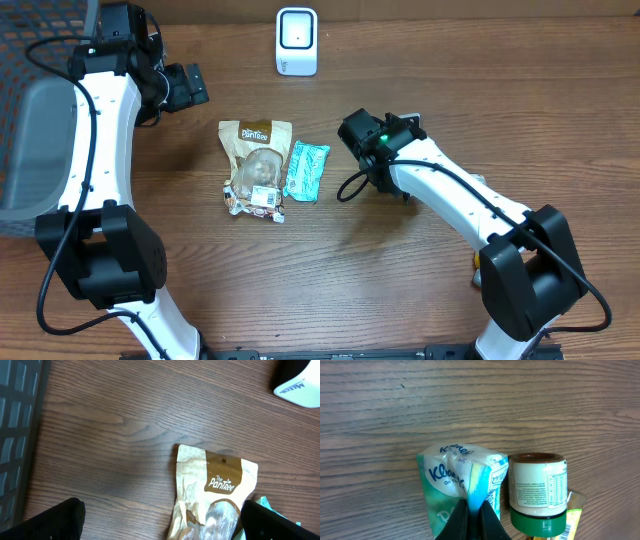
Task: Scan the item barcode
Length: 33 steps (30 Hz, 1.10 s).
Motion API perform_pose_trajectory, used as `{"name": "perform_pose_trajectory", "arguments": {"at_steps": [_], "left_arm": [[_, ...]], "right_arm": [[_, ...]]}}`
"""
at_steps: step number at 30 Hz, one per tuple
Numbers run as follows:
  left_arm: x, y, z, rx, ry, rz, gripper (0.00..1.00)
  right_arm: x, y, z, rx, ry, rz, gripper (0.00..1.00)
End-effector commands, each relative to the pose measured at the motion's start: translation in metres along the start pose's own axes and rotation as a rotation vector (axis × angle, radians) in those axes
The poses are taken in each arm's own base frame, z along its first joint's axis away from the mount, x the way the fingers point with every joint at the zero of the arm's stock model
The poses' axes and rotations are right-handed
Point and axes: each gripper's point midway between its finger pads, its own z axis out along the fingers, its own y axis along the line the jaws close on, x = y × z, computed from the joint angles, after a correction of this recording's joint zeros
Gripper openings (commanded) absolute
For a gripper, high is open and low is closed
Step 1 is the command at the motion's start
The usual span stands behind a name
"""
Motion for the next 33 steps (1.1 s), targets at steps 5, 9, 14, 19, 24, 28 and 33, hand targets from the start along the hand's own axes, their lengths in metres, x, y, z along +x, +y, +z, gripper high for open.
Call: {"name": "perform_pose_trajectory", "arguments": {"at_steps": [5, 9, 14, 19, 24, 28, 33], "left_arm": [[-0.003, -0.007, -0.009, 0.018, -0.021, 0.025, 1.0], [-0.003, -0.007, -0.009, 0.018, -0.021, 0.025, 1.0], [-0.003, -0.007, -0.009, 0.018, -0.021, 0.025, 1.0], [-0.003, -0.007, -0.009, 0.018, -0.021, 0.025, 1.0], [-0.003, -0.007, -0.009, 0.018, -0.021, 0.025, 0.99], [-0.003, -0.007, -0.009, 0.018, -0.021, 0.025, 1.0], [-0.003, -0.007, -0.009, 0.018, -0.021, 0.025, 1.0]], "right_arm": [[0.017, 0.003, 0.007, 0.046, 0.006, -0.027, 0.04], [0.019, 0.012, 0.003, 0.033, -0.013, -0.026, 0.04], [0.022, 0.022, -0.003, 0.012, -0.024, -0.007, 0.04], [0.024, 0.033, -0.008, -0.017, -0.035, -0.018, 0.04], [0.029, 0.038, -0.006, -0.041, -0.014, -0.02, 0.04], [0.034, 0.039, 0.0, -0.041, -0.01, -0.023, 0.04], [0.034, 0.041, 0.003, -0.039, -0.021, -0.046, 0.04]]}}
